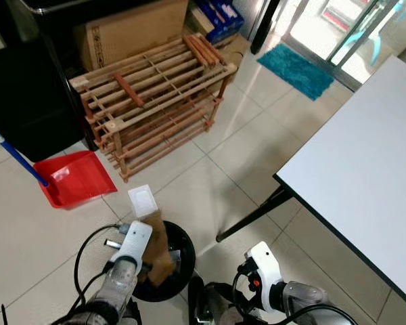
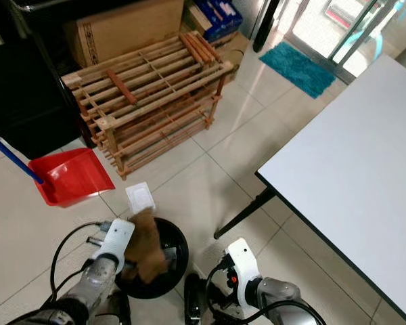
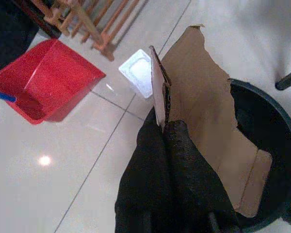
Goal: Picking trash to rubbish bin
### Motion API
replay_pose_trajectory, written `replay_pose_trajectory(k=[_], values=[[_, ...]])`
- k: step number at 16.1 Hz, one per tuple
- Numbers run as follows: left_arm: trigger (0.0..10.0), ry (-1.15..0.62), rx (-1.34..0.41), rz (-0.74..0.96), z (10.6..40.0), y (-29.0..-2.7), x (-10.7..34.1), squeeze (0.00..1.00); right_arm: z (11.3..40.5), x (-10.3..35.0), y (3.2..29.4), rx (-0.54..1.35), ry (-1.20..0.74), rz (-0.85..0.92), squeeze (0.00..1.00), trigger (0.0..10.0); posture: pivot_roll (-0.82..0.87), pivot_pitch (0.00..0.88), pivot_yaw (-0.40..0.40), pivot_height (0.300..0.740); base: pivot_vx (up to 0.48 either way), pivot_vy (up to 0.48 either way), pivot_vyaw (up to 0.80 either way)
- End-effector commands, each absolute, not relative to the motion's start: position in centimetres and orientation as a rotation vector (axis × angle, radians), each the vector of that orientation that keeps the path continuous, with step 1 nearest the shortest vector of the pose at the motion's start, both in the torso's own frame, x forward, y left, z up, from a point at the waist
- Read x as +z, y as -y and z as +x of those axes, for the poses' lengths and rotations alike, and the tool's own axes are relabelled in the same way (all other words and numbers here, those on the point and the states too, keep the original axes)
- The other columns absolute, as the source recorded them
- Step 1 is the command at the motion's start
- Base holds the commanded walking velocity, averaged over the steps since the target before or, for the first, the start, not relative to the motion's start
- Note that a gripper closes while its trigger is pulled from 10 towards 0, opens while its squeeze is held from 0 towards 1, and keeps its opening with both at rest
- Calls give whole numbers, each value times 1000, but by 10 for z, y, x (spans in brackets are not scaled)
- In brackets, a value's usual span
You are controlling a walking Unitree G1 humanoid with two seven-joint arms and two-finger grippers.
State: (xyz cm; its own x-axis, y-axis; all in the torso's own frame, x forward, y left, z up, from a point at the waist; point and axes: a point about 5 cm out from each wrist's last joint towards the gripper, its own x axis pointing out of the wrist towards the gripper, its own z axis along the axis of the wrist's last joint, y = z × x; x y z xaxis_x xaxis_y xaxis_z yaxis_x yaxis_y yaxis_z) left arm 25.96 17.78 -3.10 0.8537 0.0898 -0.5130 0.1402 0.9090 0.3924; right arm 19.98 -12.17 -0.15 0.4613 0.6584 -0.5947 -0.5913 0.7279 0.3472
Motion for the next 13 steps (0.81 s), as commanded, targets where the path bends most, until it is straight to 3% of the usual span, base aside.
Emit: replay_pose_trajectory(k=[1,3,4,12,13], values=[[10000,-572,-37,437,253,-173,-37,0,194,-5,129,748,-805,87,0,10000,-232,296,-209,740,0,0,0],[10000,-565,-36,439,254,-174,-36,51,194,-3,129,746,-806,86,0,10000,-232,303,-212,740,0,0,0],[10000,-563,-41,447,254,-176,-36,980,194,-2,127,749,-806,89,0,10000,-229,303,-212,740,0,0,0],[10000,-575,-82,462,253,-174,-37,1000,193,-3,124,745,-808,99,0,10000,-225,306,-201,740,0,0,0],[10000,-576,-86,469,252,-173,-38,667,193,-4,124,743,-807,100,0,10000,-220,305,-197,740,0,0,0]])
